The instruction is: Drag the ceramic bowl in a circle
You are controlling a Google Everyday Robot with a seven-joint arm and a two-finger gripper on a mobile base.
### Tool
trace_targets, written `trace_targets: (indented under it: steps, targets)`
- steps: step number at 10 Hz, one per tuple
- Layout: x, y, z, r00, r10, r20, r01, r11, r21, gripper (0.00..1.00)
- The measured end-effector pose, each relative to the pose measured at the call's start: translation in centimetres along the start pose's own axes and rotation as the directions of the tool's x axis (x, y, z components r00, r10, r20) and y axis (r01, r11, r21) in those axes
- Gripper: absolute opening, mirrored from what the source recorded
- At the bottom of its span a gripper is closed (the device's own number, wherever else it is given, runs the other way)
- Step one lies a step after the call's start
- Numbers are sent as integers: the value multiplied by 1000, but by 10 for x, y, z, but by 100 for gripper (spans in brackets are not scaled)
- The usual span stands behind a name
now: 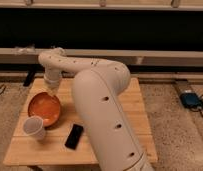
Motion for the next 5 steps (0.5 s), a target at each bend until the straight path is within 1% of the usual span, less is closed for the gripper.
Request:
trace_targets:
  steps: [2, 3, 4, 5]
  targets:
    - [28, 5, 2, 997, -17, -73, 18, 1000, 9, 18]
    - [43, 4, 2, 994, -15, -105, 16, 1000, 15, 18]
    - [62, 3, 3, 989, -8, -150, 13, 1000, 26, 18]
    - [83, 0, 5, 979, 2, -203, 8, 999, 47, 18]
